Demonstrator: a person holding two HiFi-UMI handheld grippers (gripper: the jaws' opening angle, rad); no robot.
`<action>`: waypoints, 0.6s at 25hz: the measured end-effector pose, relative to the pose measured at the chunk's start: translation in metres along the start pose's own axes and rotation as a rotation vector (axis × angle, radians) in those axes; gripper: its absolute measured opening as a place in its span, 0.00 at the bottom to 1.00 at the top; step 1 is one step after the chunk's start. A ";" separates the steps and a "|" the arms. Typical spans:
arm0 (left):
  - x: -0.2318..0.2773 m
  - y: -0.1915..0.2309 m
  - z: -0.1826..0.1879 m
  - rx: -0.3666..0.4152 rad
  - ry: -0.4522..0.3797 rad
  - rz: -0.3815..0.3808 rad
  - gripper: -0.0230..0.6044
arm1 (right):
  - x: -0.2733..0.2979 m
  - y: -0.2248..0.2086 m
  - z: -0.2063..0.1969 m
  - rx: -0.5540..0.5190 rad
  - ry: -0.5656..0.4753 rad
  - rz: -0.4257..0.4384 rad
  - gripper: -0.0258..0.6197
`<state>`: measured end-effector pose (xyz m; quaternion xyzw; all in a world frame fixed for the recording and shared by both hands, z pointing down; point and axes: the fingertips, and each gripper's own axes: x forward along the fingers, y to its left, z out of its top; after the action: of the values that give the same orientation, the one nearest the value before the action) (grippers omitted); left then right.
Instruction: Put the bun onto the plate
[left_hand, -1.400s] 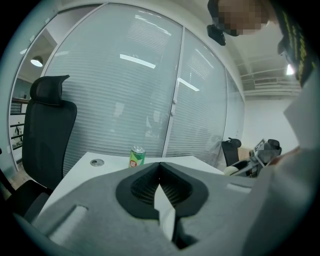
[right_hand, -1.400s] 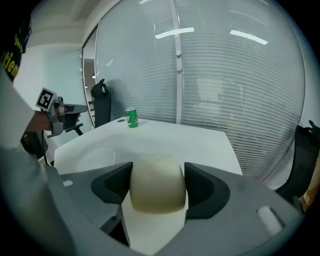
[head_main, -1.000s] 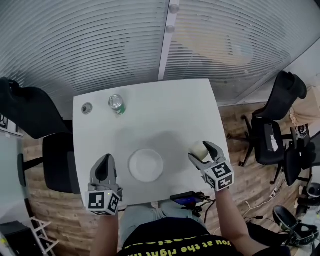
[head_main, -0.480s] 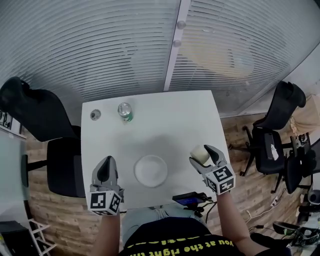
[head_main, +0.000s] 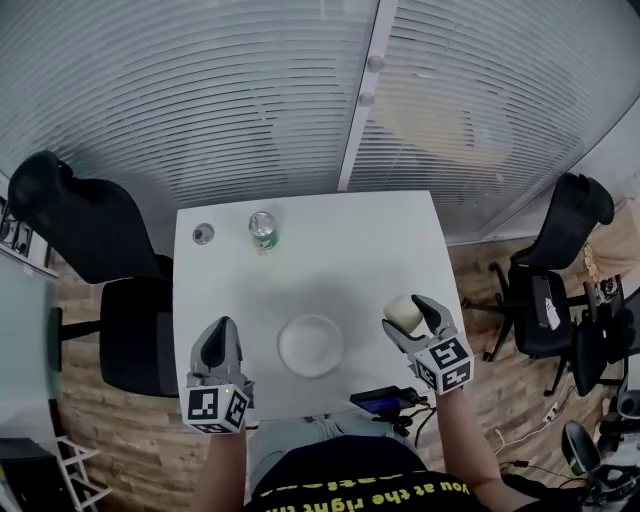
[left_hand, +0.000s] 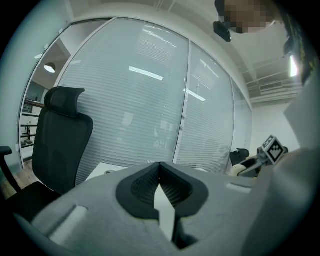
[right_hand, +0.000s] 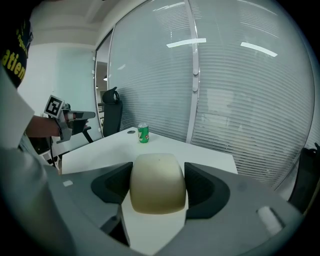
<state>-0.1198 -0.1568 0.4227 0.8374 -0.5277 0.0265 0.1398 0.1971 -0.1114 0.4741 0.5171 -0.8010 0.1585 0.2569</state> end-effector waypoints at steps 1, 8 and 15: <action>-0.001 0.000 0.000 -0.001 -0.001 0.001 0.04 | 0.001 0.001 0.001 -0.001 0.000 0.003 0.55; -0.010 0.004 0.000 -0.007 -0.008 0.026 0.04 | 0.007 0.016 0.006 -0.022 -0.003 0.048 0.55; -0.022 0.013 -0.003 -0.017 -0.011 0.065 0.04 | 0.019 0.033 0.014 -0.054 -0.005 0.104 0.56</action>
<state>-0.1405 -0.1423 0.4241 0.8187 -0.5558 0.0221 0.1429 0.1571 -0.1189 0.4738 0.4681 -0.8313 0.1489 0.2601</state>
